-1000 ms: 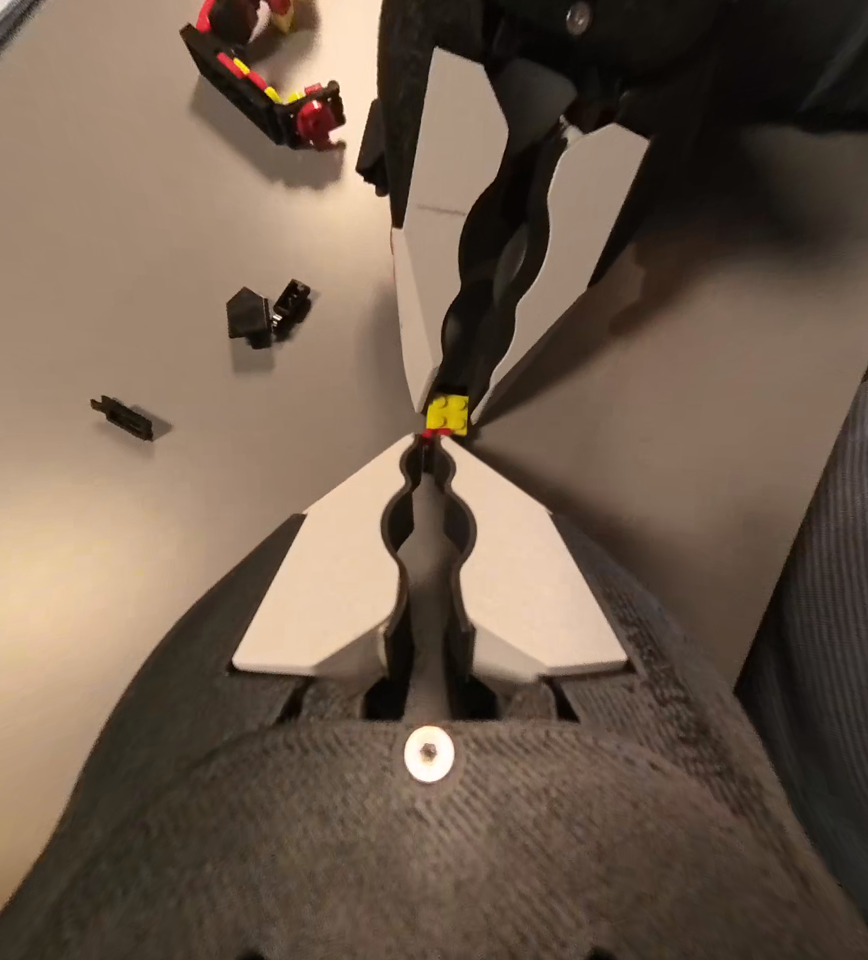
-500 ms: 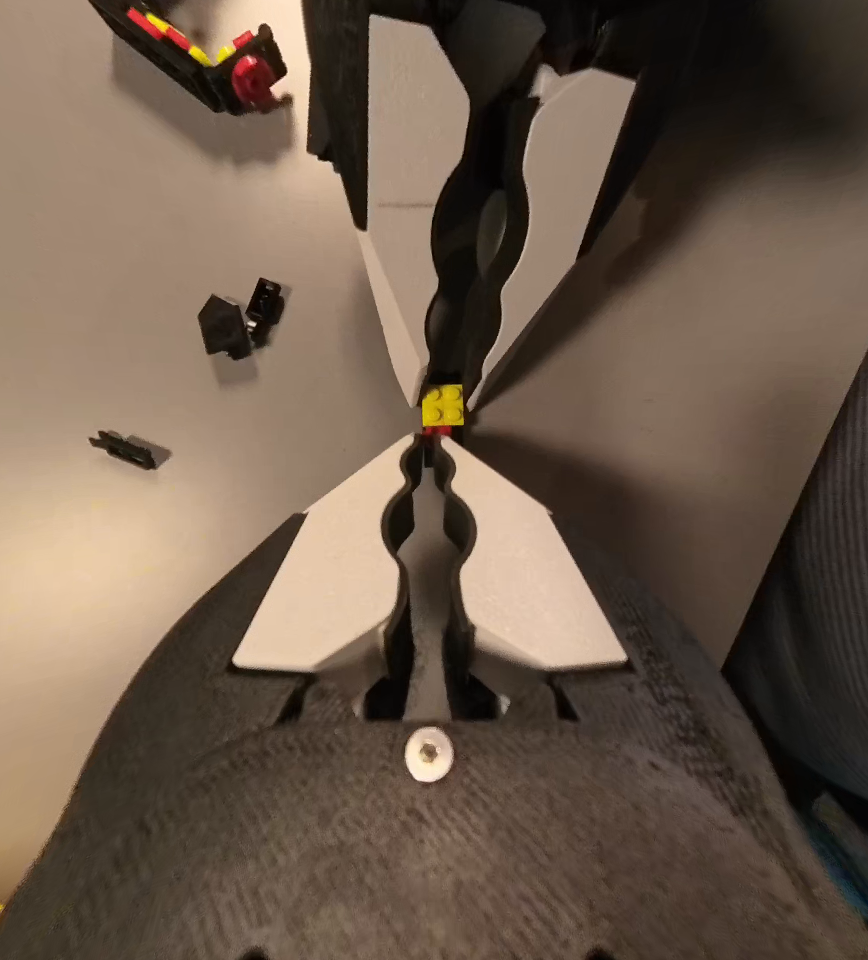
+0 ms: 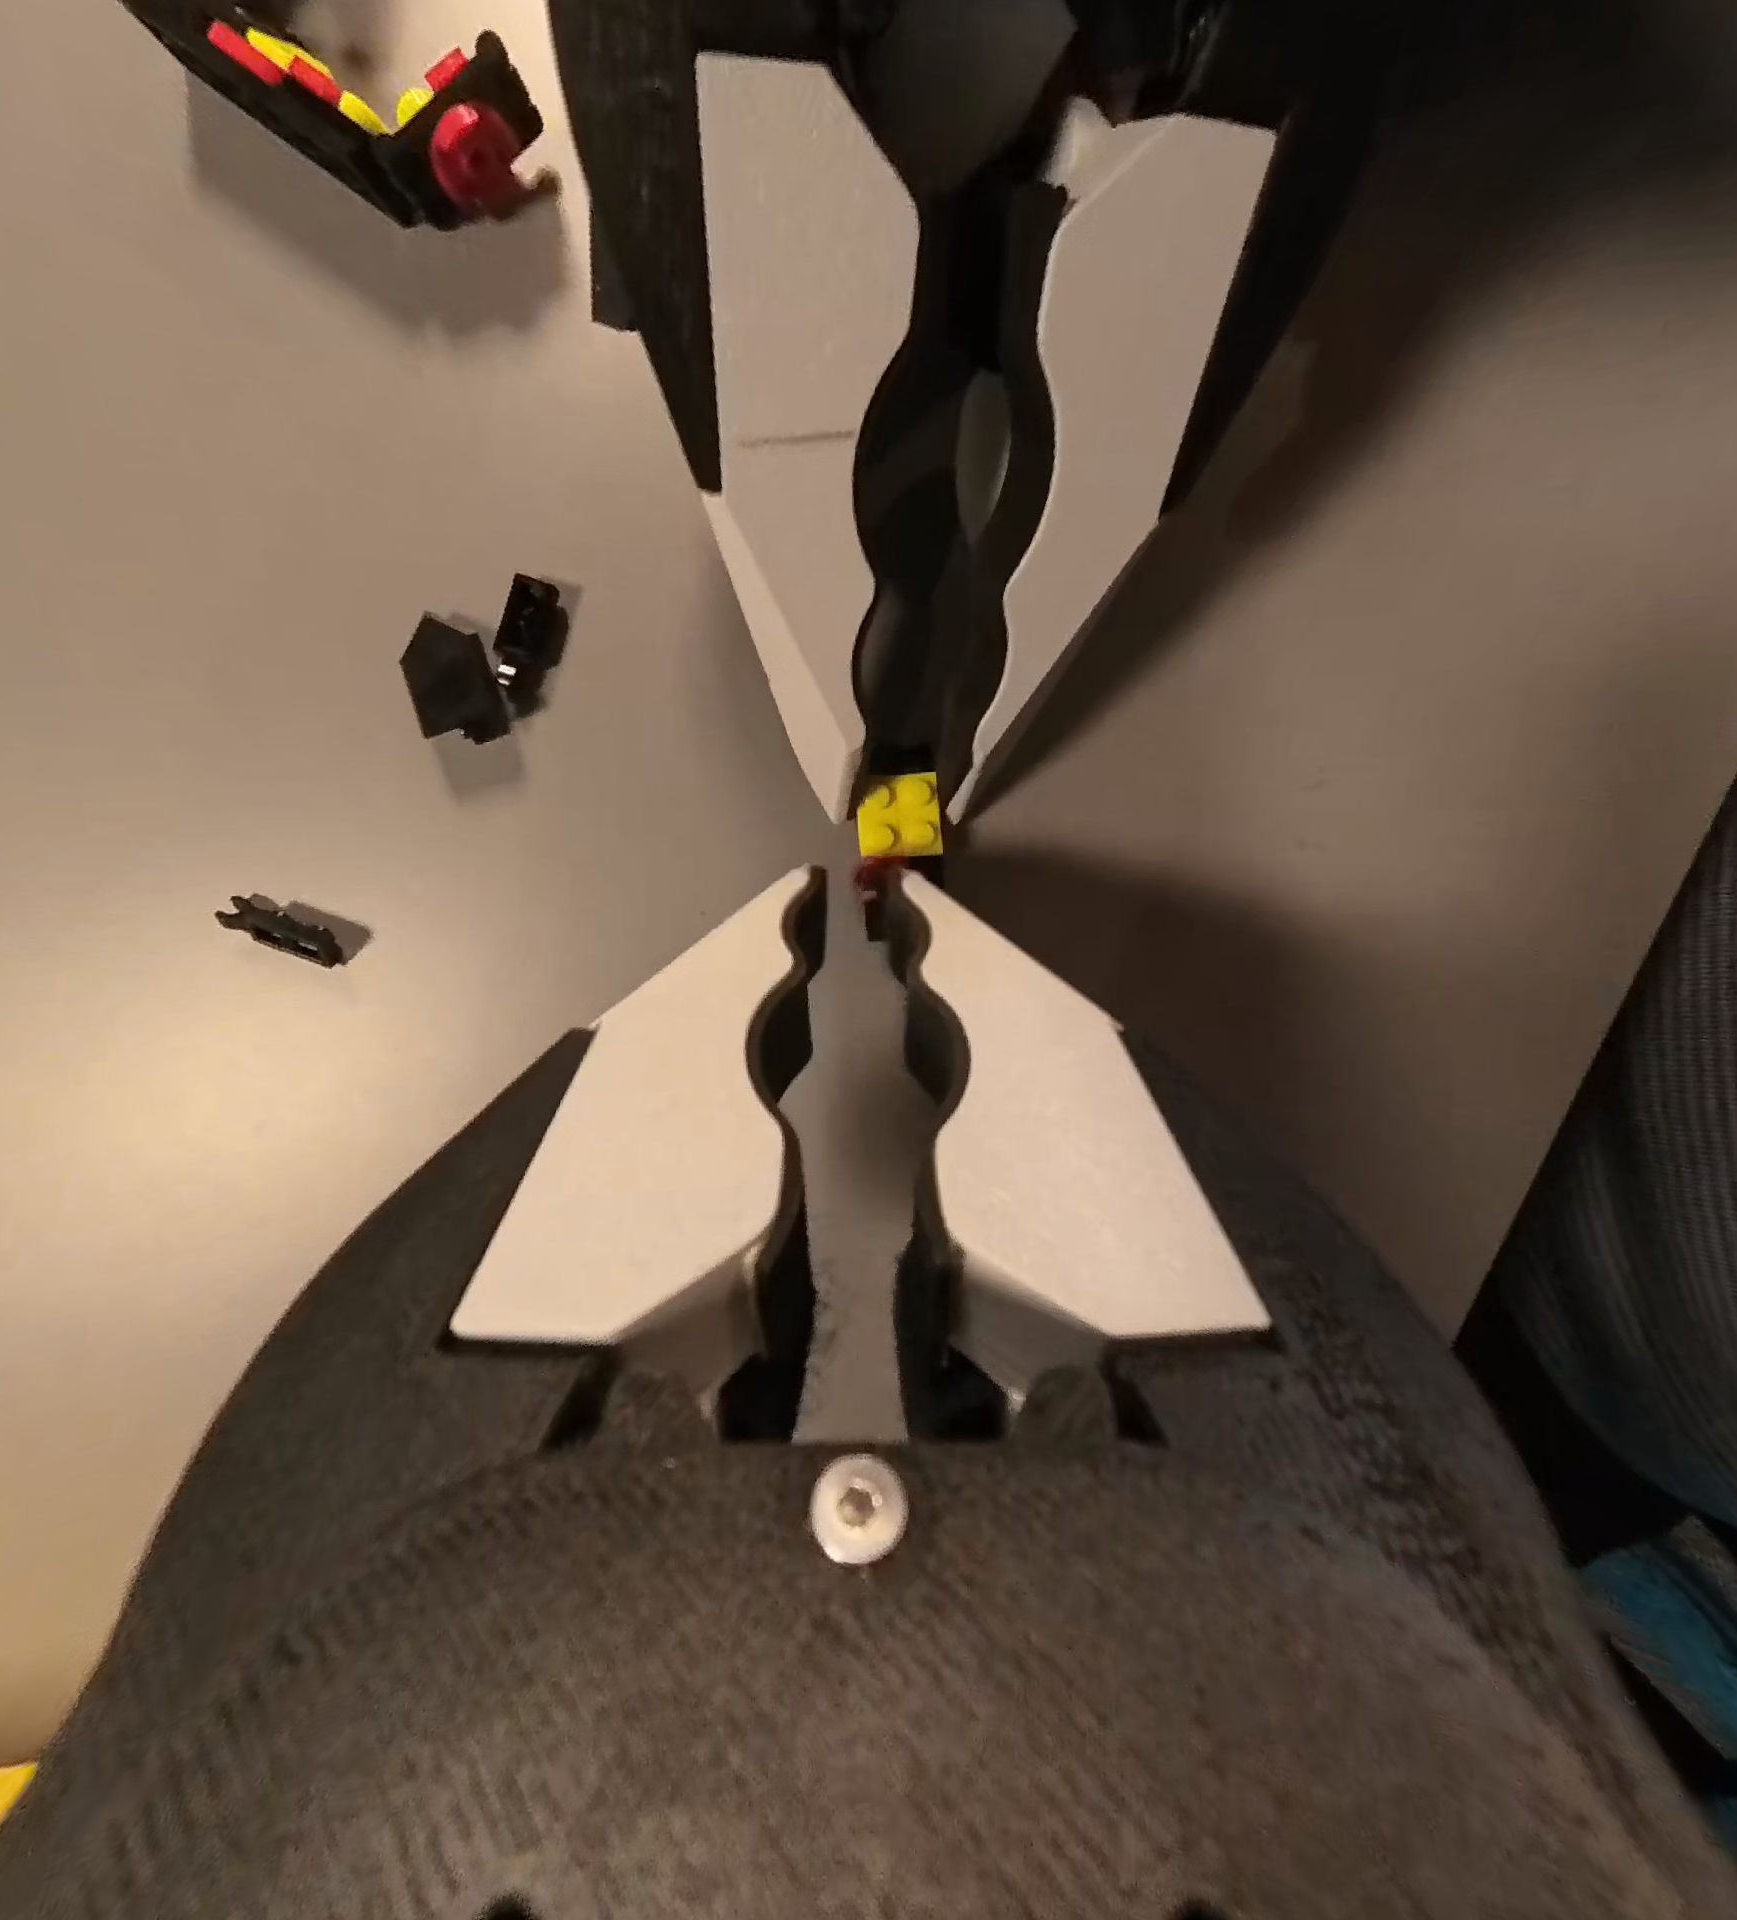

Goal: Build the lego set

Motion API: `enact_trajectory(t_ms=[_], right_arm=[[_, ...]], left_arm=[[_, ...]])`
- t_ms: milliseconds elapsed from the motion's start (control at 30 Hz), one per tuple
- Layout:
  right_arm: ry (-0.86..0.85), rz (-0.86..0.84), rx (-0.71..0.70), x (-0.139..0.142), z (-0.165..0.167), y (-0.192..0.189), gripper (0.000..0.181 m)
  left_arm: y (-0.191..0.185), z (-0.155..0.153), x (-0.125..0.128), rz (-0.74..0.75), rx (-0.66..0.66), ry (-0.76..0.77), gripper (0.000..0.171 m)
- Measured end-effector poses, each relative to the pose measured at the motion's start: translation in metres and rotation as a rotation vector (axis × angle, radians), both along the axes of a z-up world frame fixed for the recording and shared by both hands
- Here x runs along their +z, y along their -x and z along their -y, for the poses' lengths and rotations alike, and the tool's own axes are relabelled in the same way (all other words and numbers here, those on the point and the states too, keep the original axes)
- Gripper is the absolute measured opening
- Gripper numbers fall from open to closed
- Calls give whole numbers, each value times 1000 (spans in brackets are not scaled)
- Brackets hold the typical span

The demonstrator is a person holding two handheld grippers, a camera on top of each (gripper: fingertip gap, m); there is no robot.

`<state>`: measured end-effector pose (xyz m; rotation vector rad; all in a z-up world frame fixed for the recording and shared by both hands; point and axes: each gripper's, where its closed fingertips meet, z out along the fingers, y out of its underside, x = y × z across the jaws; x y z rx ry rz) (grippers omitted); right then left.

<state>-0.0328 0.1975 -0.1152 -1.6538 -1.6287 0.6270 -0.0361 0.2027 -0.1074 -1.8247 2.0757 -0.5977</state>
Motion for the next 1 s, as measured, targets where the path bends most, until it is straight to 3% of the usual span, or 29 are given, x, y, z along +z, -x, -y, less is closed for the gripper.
enact_trajectory(t_ms=[367,500,633,767,1000], right_arm=[[-2,-1,5,0,1,0,15],[-6,-1,14,0,2,0,15],[9,-10,10,2,3,0,15],[35,-26,-14,6,0,-3,15],[65,-50,-68,32,-4,-10,14]], left_arm=[[6,2,-1,57,56,60,17],[8,7,1,139,108,126,34],[7,7,7,252,146,82,49],[1,14,22,443,83,-141,50],[3,16,51,637,-81,-854,46]])
